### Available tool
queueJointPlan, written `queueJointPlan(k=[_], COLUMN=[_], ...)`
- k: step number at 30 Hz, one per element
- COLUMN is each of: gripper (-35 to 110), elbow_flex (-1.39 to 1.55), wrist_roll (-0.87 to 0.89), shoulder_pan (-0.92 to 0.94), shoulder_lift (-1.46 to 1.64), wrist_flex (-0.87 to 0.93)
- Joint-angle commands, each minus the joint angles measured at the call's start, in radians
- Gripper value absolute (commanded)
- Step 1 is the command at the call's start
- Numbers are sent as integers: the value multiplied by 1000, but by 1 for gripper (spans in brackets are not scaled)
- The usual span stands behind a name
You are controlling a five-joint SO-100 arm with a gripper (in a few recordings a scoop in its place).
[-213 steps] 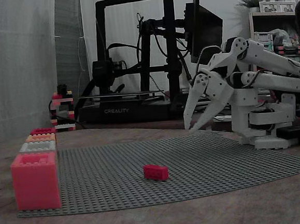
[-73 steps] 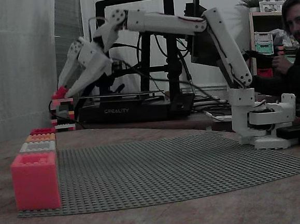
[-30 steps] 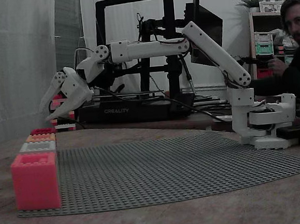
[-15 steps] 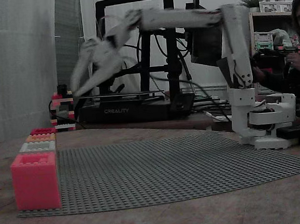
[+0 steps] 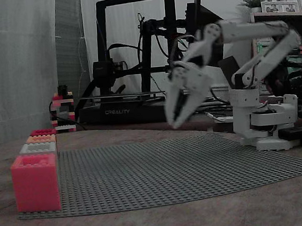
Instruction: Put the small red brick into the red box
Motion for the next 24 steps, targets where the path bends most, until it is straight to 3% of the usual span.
queueJointPlan(k=[1,10,24], gripper=[0,0,0], elbow_flex=[54,187,261], wrist_roll=[15,55,110], shoulder_pan=[-32,-71,-81], shoulder_lift=[233,477,589], wrist_flex=[97,196,242])
